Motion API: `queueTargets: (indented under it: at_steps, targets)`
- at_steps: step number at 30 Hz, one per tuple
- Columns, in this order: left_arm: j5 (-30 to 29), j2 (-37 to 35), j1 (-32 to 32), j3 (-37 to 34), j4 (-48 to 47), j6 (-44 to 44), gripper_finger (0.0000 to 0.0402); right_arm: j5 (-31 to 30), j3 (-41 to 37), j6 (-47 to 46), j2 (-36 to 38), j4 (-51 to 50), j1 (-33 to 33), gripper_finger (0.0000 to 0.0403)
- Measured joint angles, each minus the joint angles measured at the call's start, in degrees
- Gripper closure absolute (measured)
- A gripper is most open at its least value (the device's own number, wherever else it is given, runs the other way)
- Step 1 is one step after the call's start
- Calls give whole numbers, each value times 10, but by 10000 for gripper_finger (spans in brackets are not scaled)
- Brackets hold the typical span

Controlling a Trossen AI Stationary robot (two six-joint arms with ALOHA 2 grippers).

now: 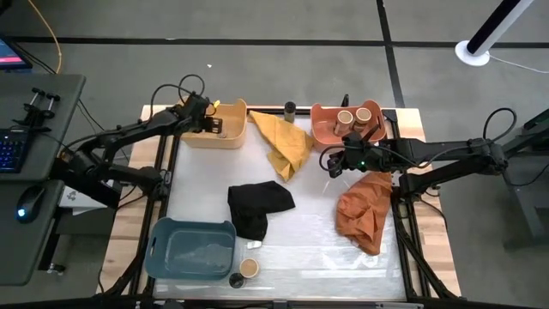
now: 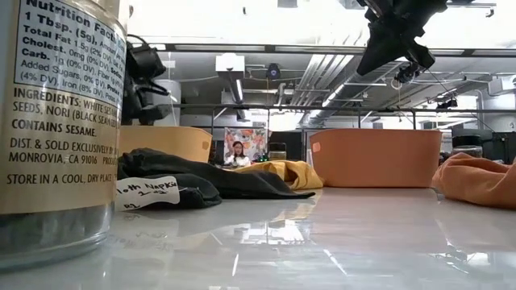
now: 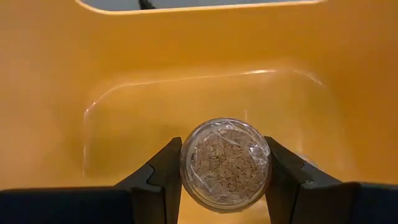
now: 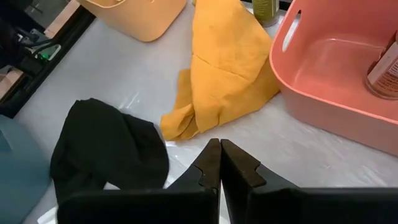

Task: Sort spices by type
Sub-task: Put the brown seasoning bottle into the yellow bin

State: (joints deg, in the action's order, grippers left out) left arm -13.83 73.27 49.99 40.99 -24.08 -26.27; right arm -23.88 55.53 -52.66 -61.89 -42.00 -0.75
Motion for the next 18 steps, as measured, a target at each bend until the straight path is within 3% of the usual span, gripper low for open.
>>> queueTargets:
  at_steps: [15, 18]
  targets:
    - [12, 71, 14, 0, -10, -47, 265, 0, 0, -14, 0, 2, 0, 402]
    - [11, 71, 14, 0, -11, -47, 207, 0, 0, -18, 0, 2, 0, 402]
